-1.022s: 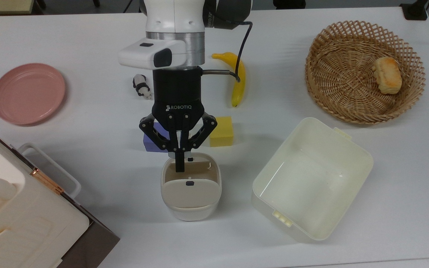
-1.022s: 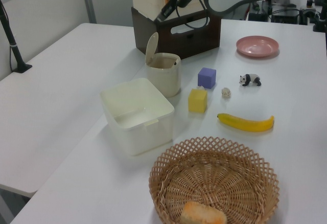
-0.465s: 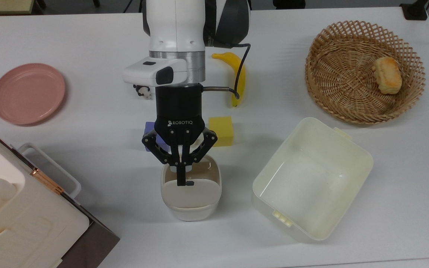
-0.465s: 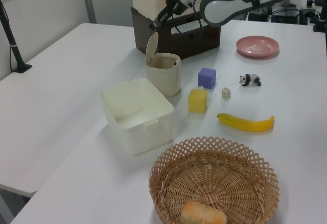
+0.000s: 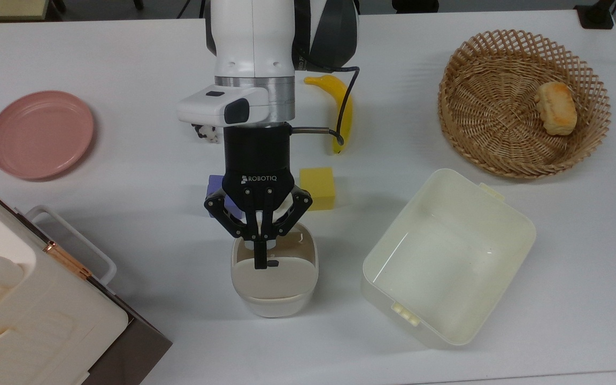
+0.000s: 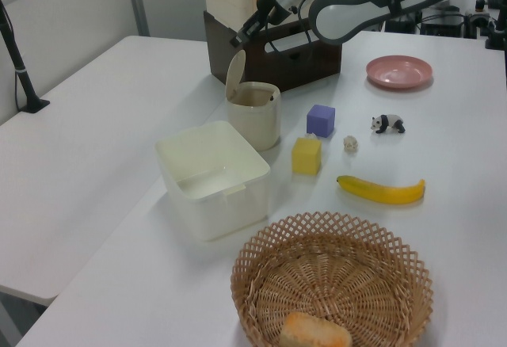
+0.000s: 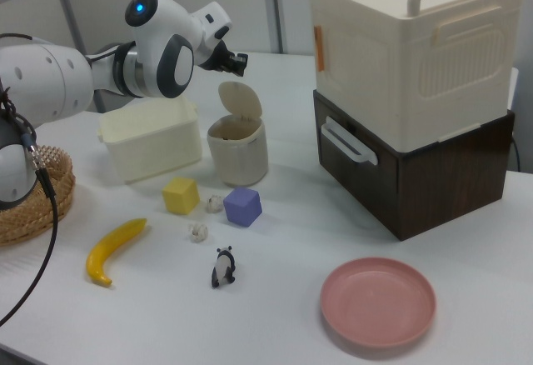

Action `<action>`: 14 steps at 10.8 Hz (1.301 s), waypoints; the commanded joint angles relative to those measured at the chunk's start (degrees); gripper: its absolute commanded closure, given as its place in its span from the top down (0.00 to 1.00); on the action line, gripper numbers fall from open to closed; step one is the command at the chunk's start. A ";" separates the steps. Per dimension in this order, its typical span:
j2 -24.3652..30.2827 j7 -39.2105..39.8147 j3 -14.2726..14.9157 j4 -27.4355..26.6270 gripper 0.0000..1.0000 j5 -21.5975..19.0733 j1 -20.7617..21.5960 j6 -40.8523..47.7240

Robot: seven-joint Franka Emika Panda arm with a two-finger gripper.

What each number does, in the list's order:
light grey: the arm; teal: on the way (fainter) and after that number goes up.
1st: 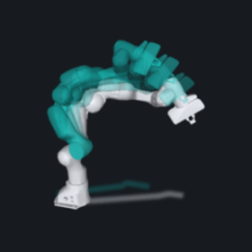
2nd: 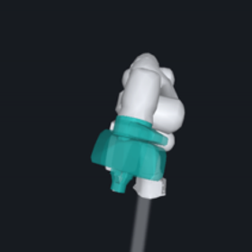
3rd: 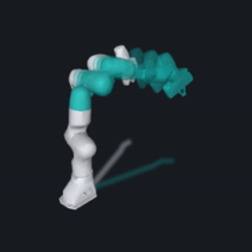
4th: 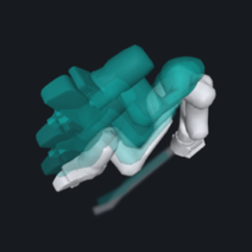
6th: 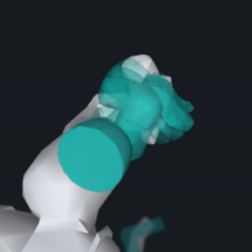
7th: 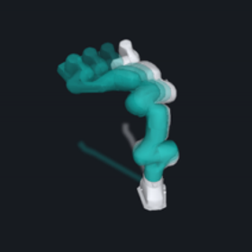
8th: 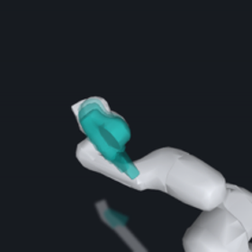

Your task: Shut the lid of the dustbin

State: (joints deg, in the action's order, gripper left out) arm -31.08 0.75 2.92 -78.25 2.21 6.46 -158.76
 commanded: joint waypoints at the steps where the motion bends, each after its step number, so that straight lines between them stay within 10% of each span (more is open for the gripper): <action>1: 0.15 0.04 0.07 -0.93 0.00 -0.45 0.49 -0.06; 14: 1.47 1.88 0.07 -2.69 0.00 -0.19 1.54 18.83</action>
State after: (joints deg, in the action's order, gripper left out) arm -31.19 1.30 2.88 -78.54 2.22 7.58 -142.33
